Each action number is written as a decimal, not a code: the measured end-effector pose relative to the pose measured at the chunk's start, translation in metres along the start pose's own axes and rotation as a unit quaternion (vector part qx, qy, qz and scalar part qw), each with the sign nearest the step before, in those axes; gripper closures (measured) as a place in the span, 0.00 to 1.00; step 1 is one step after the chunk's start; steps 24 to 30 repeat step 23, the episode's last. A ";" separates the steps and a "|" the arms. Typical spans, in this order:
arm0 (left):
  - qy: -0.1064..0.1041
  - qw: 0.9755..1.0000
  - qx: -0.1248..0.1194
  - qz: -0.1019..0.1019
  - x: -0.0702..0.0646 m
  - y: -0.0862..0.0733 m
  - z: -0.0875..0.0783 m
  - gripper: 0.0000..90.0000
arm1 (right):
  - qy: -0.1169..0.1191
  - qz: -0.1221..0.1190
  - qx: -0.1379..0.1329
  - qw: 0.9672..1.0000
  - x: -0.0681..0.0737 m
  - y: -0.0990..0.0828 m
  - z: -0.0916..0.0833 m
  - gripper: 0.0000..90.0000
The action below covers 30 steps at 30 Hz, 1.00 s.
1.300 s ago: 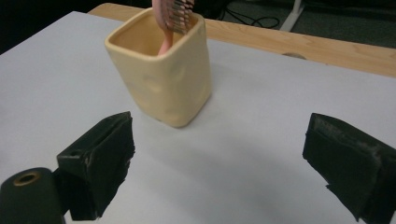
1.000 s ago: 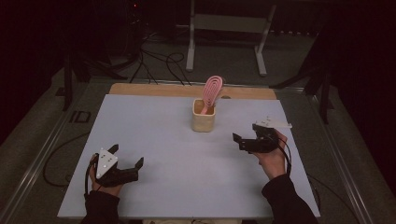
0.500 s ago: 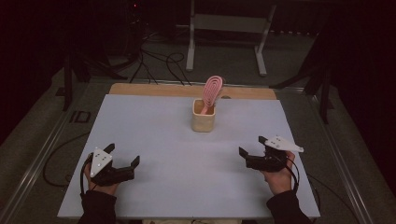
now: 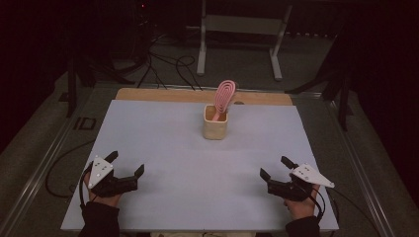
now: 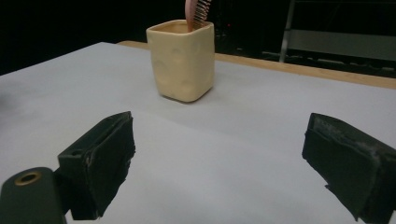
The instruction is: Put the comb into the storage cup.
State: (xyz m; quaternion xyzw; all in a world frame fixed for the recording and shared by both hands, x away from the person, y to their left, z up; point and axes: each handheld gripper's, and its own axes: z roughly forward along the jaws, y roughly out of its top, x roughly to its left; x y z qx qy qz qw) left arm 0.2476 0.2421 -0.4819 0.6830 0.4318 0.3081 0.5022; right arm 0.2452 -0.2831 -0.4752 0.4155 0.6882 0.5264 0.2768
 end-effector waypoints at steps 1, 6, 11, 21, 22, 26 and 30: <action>-0.002 1.000 -0.003 -0.003 0.001 0.000 -0.001 0.00 | 0.000 -0.001 0.000 1.000 0.000 -0.001 -0.001 0.10; -0.001 1.000 -0.001 -0.005 0.003 -0.002 -0.002 0.00 | -0.012 -0.012 -0.003 1.000 0.002 -0.006 -0.001 0.10; 0.000 1.000 0.004 -0.004 0.003 -0.003 0.000 0.00 | -0.013 -0.012 0.001 1.000 0.002 -0.008 -0.001 0.10; 0.005 1.000 0.018 0.000 0.001 -0.006 0.004 0.00 | -0.015 -0.033 0.015 0.999 0.006 -0.011 0.002 0.10; 0.006 1.000 0.019 0.000 0.001 -0.006 0.004 0.00 | -0.017 -0.033 0.015 0.999 0.005 -0.011 0.002 0.10; 0.006 1.000 0.020 0.000 0.001 -0.006 0.004 0.00 | -0.018 -0.031 0.015 0.999 0.005 -0.011 0.002 0.10; 0.006 1.000 0.020 0.000 0.001 -0.006 0.004 0.00 | -0.018 -0.031 0.015 0.999 0.005 -0.011 0.002 0.10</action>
